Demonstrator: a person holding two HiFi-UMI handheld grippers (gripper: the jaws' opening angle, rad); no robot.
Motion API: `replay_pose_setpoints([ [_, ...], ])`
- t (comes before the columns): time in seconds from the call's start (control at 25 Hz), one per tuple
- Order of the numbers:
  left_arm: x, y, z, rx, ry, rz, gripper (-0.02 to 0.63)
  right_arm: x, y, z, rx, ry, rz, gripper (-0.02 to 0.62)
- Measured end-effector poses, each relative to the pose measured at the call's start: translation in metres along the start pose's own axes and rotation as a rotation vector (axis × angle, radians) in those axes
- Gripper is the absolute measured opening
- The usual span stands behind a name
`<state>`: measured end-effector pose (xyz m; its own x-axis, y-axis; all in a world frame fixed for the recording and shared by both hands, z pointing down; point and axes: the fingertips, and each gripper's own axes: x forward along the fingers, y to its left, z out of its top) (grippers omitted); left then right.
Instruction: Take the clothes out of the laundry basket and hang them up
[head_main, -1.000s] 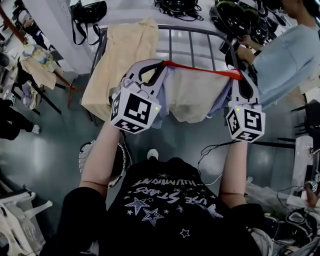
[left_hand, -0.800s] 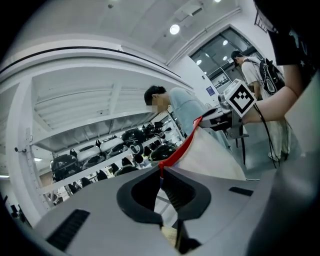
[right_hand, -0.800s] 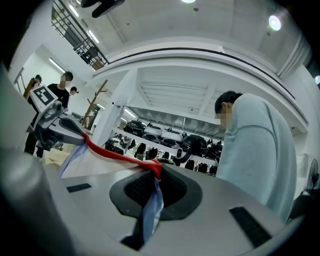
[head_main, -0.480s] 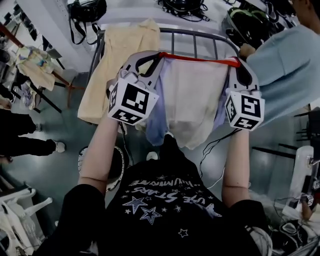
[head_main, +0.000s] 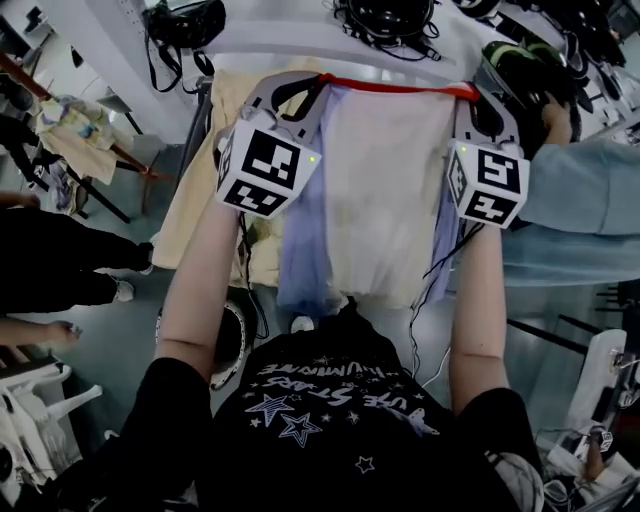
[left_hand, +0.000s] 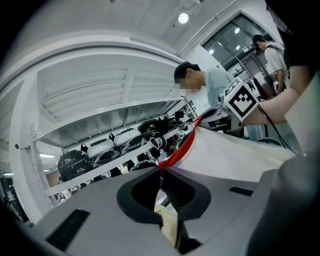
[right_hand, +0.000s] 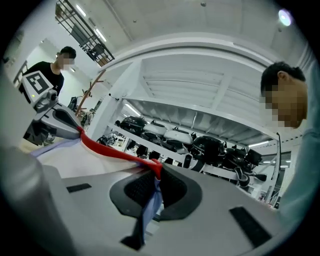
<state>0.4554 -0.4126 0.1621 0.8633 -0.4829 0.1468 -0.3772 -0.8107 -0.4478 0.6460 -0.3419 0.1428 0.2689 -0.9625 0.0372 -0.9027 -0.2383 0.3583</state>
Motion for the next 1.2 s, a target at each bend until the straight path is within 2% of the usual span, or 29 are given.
replay_pose_setpoints([
  [0.36, 0.088, 0.015, -0.017, 0.02, 0.067, -0.021, 0.029, 0.07, -0.045, -0.042, 0.031, 0.092, -0.044, 0.018],
  [0.76, 0.141, -0.006, -0.099, -0.011, 0.243, -0.123, 0.031, 0.117, -0.015, -0.142, 0.016, 0.293, 0.066, 0.018],
  [1.0, 0.154, -0.026, -0.125, 0.019, 0.327, -0.148, 0.034, 0.122, 0.003, -0.183, -0.027, 0.421, 0.13, 0.02],
  [1.2, 0.157, -0.037, -0.139, 0.083, 0.384, -0.144, 0.043, 0.118, 0.012, -0.203, -0.057, 0.491, 0.16, 0.031],
])
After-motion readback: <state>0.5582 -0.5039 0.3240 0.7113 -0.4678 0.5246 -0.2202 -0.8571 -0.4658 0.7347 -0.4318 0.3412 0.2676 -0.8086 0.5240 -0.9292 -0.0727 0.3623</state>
